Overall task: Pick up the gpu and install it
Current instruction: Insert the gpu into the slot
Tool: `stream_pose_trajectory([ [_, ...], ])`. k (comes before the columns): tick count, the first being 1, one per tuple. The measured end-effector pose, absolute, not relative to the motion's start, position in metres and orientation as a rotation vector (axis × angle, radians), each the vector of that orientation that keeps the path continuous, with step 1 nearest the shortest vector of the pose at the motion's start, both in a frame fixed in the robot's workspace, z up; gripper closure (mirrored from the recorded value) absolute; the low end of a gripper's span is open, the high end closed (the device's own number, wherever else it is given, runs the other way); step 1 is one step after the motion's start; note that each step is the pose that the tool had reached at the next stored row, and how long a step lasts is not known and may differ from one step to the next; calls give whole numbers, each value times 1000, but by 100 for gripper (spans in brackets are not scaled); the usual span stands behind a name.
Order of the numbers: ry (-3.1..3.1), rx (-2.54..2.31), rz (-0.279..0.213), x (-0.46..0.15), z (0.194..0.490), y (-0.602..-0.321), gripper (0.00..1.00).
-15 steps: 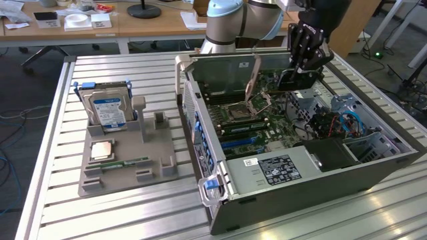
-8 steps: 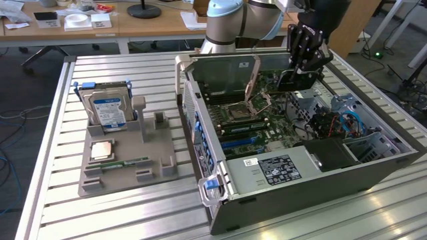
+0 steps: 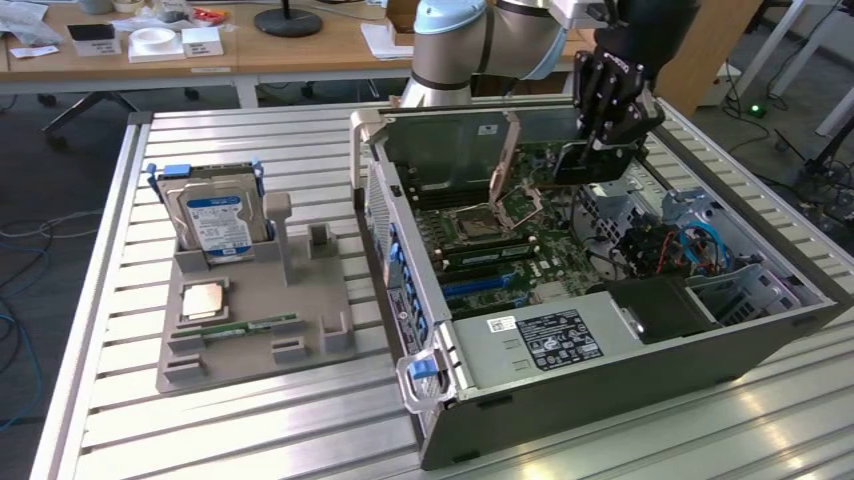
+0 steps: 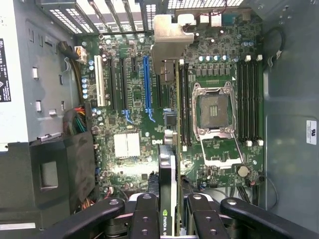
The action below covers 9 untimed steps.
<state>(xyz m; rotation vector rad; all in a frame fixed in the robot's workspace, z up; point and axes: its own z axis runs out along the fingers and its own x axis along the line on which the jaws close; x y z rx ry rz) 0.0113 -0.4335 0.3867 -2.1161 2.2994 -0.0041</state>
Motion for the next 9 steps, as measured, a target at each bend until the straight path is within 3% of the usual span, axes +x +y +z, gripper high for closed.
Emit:
stream_pose_trajectory([
  [9, 2299, -2116, -6, 11, 382, -434, 74],
])
